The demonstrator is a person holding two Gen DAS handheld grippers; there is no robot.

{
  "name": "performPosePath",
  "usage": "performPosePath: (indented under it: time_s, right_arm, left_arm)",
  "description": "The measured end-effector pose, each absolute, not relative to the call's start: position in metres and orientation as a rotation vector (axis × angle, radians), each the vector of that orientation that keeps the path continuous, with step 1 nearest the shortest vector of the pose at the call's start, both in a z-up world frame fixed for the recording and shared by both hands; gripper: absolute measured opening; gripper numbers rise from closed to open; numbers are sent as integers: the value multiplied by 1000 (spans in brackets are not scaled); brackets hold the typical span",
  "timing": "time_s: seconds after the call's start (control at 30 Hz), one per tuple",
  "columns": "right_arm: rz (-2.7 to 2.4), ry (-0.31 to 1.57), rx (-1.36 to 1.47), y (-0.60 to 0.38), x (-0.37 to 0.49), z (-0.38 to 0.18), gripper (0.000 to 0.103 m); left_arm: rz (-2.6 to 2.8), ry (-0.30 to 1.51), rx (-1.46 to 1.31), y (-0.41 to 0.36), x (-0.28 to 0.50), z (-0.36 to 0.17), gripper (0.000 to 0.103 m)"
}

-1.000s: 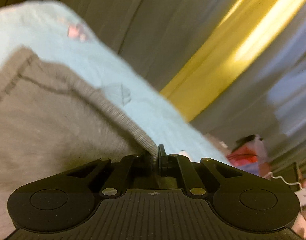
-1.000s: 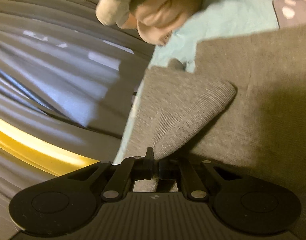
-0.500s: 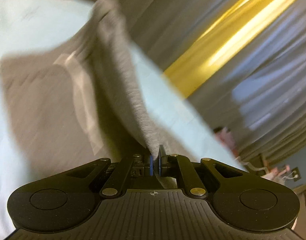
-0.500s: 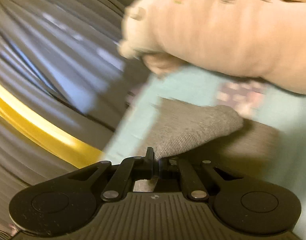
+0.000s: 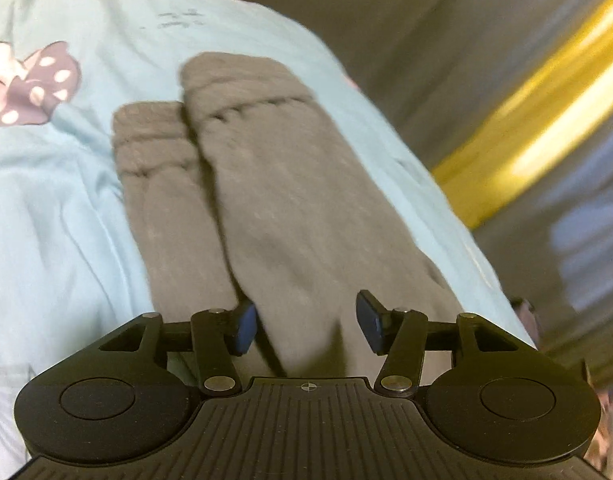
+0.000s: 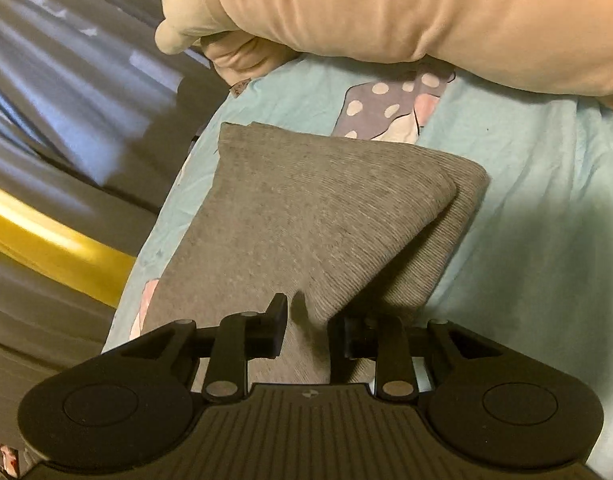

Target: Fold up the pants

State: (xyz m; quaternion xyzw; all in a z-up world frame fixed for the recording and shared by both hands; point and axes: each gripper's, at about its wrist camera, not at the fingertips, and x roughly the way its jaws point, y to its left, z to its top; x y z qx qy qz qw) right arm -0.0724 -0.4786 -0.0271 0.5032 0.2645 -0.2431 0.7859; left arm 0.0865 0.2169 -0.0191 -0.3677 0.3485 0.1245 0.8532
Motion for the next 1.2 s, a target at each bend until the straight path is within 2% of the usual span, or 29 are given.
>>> performPosePath:
  time_s: [0.1, 0.13, 0.17, 0.2, 0.33, 0.4, 0.47, 0.53, 0.6, 0.63, 0.67, 0.7, 0.83, 0.97, 1.0, 1.13, 1.2]
  right_arm:
    - [-525, 570, 1057, -477, -64, -24, 24]
    - [-537, 588, 1030, -476, -60, -21, 18]
    - [-546, 603, 1006, -476, -57, -17, 14]
    - [-557, 616, 970, -475, -54, -11, 7]
    - [-516, 495, 876, -471, -63, 21, 6]
    - [-526, 447, 809, -470, -71, 31, 6]
    - [-578, 509, 737, -471, -70, 28, 6]
    - [-659, 684, 706, -478, -63, 12, 10]
    - [-735, 762, 725, -485, -71, 2, 13]
    - [-767, 743, 720, -486, -80, 2, 15]
    - [-800, 730, 699, -487, -87, 5, 21]
    - [-843, 732, 671, -488, -92, 8, 36]
    - [-912, 613, 562, -478, -106, 36, 38]
    - [-784, 480, 601, -458, -95, 55, 40]
    - [-711, 478, 629, -452, -84, 52, 45]
    - [-486, 563, 679, -419, -37, 21, 59]
    - [-445, 710, 658, -406, -10, -1, 59]
  left_arm:
    - [295, 720, -865, 240, 97, -28, 50]
    - [305, 725, -896, 248, 100, -30, 29]
    - [309, 732, -914, 253, 98, -30, 14]
    - [298, 731, -924, 258, 93, -25, 14]
    - [250, 623, -746, 247, 70, 9, 13]
    - [268, 629, -679, 243, 63, 11, 14]
    - [315, 704, -613, 243, 58, 0, 19]
    - [348, 765, -551, 237, 60, -7, 24]
    - [365, 726, -512, 233, 53, 3, 44]
    - [404, 709, -472, 228, 51, 9, 68]
    - [440, 683, -427, 221, 43, 18, 79]
    - [455, 644, -384, 216, 38, 27, 79]
    - [371, 539, -273, 181, 34, 56, 82]
    - [149, 567, -238, 127, 55, 59, 83]
    - [106, 591, -218, 112, 63, 54, 83]
    - [35, 697, -67, 55, 96, 18, 76]
    - [30, 733, -9, 39, 114, 4, 72]
